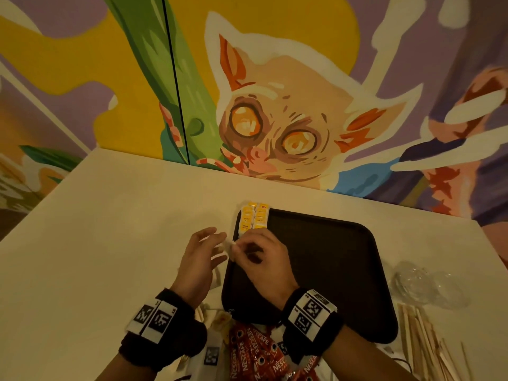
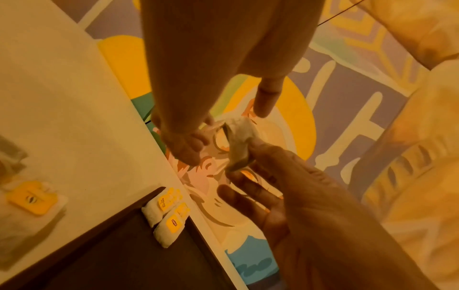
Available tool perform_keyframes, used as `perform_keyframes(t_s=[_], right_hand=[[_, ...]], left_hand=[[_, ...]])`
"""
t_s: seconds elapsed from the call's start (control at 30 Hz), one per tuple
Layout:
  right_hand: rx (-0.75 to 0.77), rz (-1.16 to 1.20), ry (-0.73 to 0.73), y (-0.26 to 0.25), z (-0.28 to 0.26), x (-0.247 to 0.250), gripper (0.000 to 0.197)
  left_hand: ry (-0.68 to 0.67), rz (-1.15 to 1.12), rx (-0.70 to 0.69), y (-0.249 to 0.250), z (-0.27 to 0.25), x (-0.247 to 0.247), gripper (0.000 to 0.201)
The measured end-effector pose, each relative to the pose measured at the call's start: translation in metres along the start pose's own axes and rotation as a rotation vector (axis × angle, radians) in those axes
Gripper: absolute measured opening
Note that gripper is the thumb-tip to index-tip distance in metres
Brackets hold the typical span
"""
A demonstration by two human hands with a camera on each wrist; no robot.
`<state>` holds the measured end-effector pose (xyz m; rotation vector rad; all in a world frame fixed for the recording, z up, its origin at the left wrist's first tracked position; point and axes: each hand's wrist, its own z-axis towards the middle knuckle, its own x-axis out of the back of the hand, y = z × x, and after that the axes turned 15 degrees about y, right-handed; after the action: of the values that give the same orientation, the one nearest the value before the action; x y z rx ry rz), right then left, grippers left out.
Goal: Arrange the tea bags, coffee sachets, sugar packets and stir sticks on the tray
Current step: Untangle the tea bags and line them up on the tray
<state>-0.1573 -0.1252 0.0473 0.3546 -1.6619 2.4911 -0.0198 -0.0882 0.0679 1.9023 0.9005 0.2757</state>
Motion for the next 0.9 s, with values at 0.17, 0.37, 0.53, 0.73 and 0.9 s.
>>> perform_keyframes(t_s=[0.17, 0.37, 0.53, 0.73, 0.9], right_hand=[[0.163, 0.018, 0.075, 0.006, 0.000, 0.002, 0.010], [0.347, -0.094, 0.070, 0.008, -0.003, 0.004, 0.005], [0.367, -0.051, -0.018, 0.007, -0.006, 0.008, 0.005], [-0.140, 0.129, 0.047, -0.012, -0.001, 0.012, 0.022], [-0.352, 0.235, -0.077, -0.013, 0.012, 0.014, 0.032]], left_hand=[[-0.094, 0.146, -0.004, 0.003, -0.005, 0.005, 0.035], [-0.043, 0.144, -0.174, 0.006, -0.007, 0.004, 0.013], [0.027, 0.224, -0.401, 0.004, -0.004, 0.003, 0.008], [-0.006, 0.351, -0.647, 0.003, 0.001, 0.009, 0.006], [-0.088, 0.410, -0.747, 0.005, -0.001, 0.010, 0.010]])
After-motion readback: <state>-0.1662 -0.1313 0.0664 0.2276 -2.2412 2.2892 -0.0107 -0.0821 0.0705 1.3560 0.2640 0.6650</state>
